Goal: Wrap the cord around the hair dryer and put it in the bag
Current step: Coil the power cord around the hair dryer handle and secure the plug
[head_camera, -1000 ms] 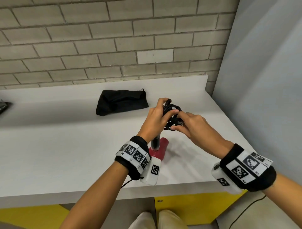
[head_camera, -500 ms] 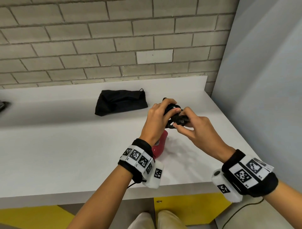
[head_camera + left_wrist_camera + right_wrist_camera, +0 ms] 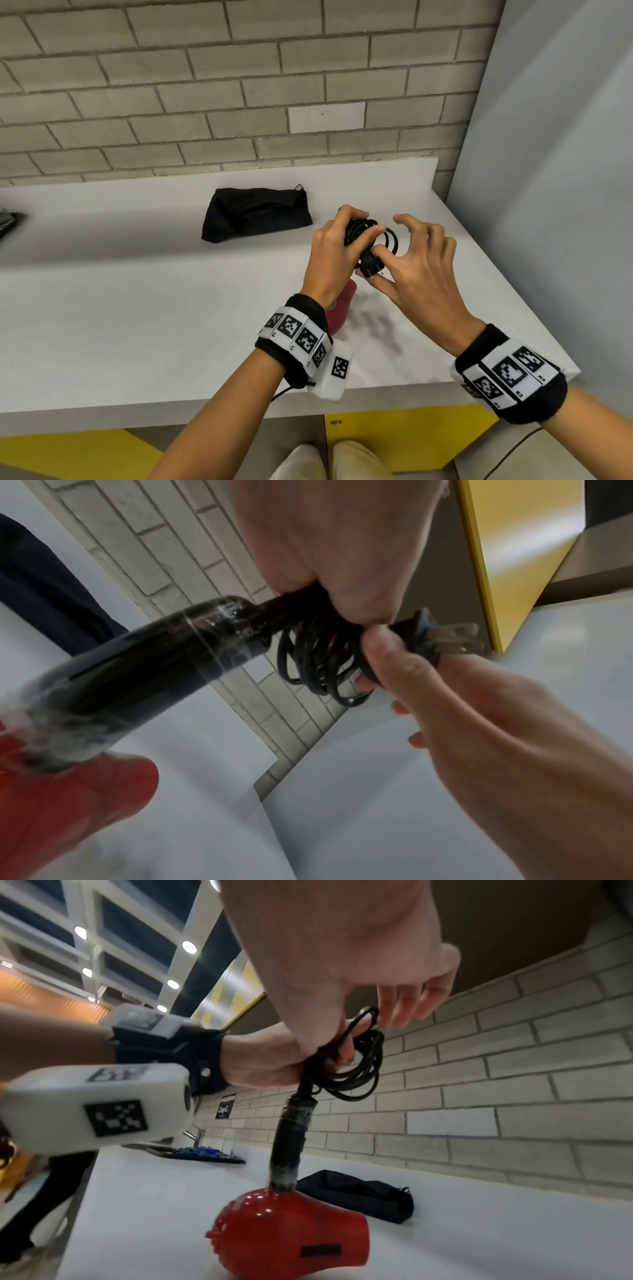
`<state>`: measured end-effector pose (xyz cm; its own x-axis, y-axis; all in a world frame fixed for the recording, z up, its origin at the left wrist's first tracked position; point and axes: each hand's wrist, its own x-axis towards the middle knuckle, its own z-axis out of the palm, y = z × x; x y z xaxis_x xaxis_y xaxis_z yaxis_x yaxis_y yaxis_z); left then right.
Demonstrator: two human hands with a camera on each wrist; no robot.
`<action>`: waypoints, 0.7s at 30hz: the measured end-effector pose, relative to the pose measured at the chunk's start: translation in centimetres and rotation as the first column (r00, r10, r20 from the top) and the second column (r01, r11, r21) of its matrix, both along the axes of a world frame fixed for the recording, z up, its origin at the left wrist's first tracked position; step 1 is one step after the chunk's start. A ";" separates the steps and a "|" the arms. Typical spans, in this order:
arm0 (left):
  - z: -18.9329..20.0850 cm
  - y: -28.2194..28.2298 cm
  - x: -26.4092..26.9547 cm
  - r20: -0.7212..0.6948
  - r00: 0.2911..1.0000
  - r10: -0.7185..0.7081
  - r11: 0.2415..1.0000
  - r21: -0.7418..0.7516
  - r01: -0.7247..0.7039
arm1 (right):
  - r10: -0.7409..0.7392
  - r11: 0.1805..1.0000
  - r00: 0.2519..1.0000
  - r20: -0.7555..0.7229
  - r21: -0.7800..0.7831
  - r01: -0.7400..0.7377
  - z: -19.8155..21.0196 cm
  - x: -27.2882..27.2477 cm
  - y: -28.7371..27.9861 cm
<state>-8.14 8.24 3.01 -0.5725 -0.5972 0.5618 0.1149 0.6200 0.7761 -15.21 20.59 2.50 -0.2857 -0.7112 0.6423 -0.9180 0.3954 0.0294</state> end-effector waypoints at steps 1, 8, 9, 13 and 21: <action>0.0 0.0 0.1 0.003 1.000 0.000 1.000 -0.005 0.000 | 0.013 1.000 1.000 -0.016 -0.016 -0.013 0.0 -0.1 0.0; -0.4 -1.1 0.5 -0.030 0.999 0.043 0.993 -0.105 -0.046 | 0.395 0.901 0.905 0.157 -0.259 -0.348 0.7 -0.5 1.0; -0.6 -1.5 0.6 -0.014 0.999 0.046 0.996 -0.081 -0.047 | 0.418 0.888 0.885 0.207 -0.297 -0.350 0.8 -0.4 1.3; -0.6 -3.1 1.0 0.009 0.987 0.161 0.983 -0.092 -0.160 | 0.467 0.852 0.843 0.267 -0.393 -0.347 1.7 0.5 3.1; -0.7 -2.9 1.3 0.038 0.998 0.048 0.985 -0.170 -0.041 | 0.437 0.857 0.481 0.760 -0.515 0.036 0.8 -3.4 3.9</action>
<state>-6.79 5.32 2.31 -0.5726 -0.5211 0.6329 0.0539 0.7464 0.6633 -18.61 24.51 3.31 -0.7254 -0.5577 0.4034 -0.4531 -0.0543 -0.8898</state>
